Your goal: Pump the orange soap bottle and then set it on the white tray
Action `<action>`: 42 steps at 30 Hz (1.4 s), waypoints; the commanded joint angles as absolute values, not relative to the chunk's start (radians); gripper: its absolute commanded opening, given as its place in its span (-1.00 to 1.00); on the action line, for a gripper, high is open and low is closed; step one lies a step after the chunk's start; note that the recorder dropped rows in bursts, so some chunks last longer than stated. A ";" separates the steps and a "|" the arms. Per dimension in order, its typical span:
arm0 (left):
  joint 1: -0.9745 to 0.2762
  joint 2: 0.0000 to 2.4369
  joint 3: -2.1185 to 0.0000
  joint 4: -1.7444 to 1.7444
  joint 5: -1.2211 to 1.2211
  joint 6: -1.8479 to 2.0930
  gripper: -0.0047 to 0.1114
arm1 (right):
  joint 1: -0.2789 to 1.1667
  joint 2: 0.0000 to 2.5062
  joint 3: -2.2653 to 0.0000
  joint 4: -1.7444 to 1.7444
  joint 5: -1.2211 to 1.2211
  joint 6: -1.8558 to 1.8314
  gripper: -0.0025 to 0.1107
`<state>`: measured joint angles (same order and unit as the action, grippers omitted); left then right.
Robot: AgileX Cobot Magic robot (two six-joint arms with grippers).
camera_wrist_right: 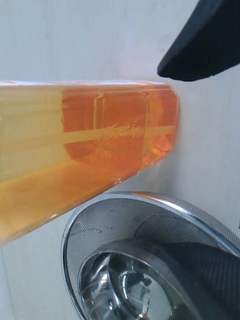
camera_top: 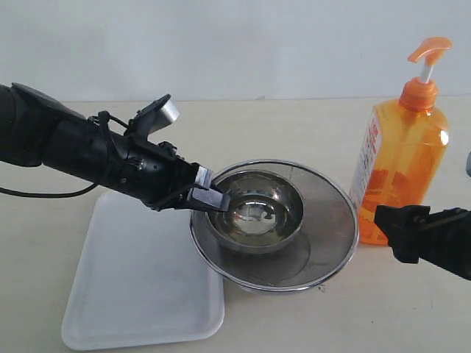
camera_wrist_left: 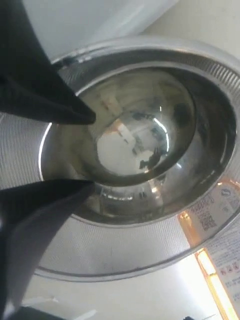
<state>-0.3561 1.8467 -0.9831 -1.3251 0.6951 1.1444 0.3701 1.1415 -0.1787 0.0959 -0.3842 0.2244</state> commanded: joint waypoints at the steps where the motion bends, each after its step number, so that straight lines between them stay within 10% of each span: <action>1: -0.360 1.847 -0.990 -1.222 0.627 1.033 -0.33 | 0.368 1.138 -0.173 0.094 -0.391 0.226 0.43; 42: -0.407 1.855 -1.028 -1.248 0.577 1.001 -0.33 | 0.368 1.138 -0.173 0.094 -0.420 0.230 0.43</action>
<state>-0.3967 1.8467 -1.0094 -1.2399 0.5596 1.0068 0.3701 1.1415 -0.1787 0.0959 -0.4095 0.2262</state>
